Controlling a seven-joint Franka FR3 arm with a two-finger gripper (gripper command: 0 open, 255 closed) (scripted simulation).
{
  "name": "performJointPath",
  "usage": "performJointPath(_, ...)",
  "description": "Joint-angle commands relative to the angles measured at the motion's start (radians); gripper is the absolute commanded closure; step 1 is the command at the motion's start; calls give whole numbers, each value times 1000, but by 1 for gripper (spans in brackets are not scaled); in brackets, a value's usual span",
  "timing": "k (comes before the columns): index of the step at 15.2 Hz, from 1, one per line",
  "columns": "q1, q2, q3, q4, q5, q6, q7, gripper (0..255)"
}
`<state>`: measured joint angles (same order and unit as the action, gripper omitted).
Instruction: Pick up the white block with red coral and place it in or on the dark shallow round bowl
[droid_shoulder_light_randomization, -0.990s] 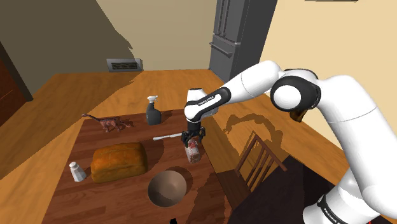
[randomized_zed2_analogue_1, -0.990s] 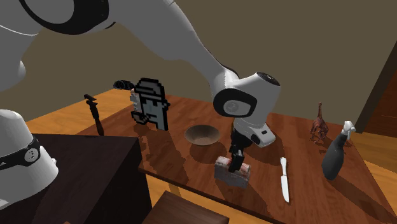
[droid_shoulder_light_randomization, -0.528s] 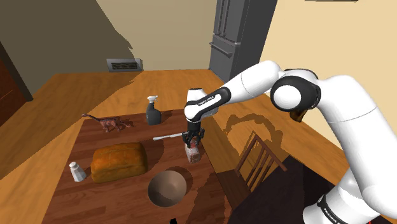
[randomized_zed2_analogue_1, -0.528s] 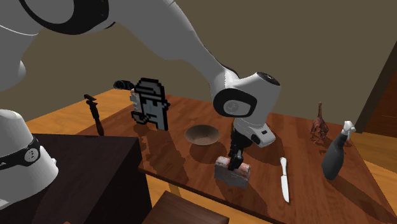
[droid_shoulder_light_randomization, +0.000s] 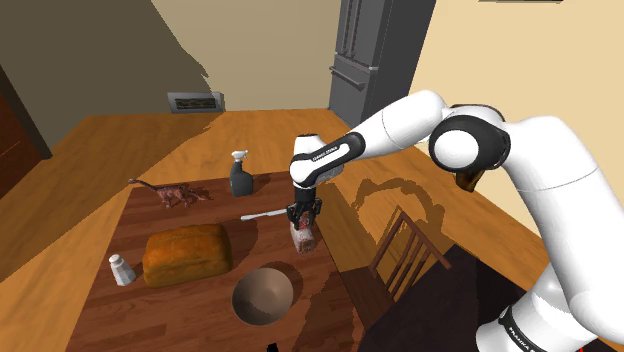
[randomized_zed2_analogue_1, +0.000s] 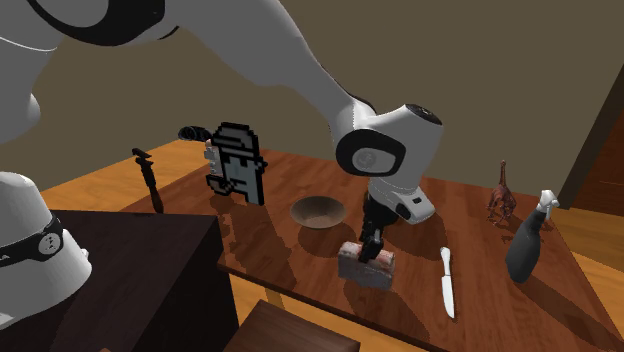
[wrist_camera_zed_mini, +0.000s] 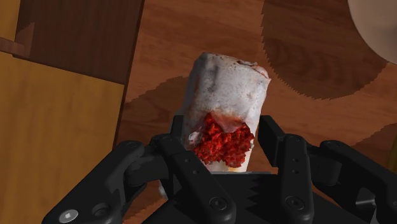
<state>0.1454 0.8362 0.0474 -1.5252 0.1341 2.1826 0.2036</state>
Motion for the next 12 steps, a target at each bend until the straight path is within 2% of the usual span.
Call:
performJointPath(1,-1,-21,0,-8,0,-12,1,255)
performJointPath(12,-2,-121,-1,-21,-3,-99,13,255)
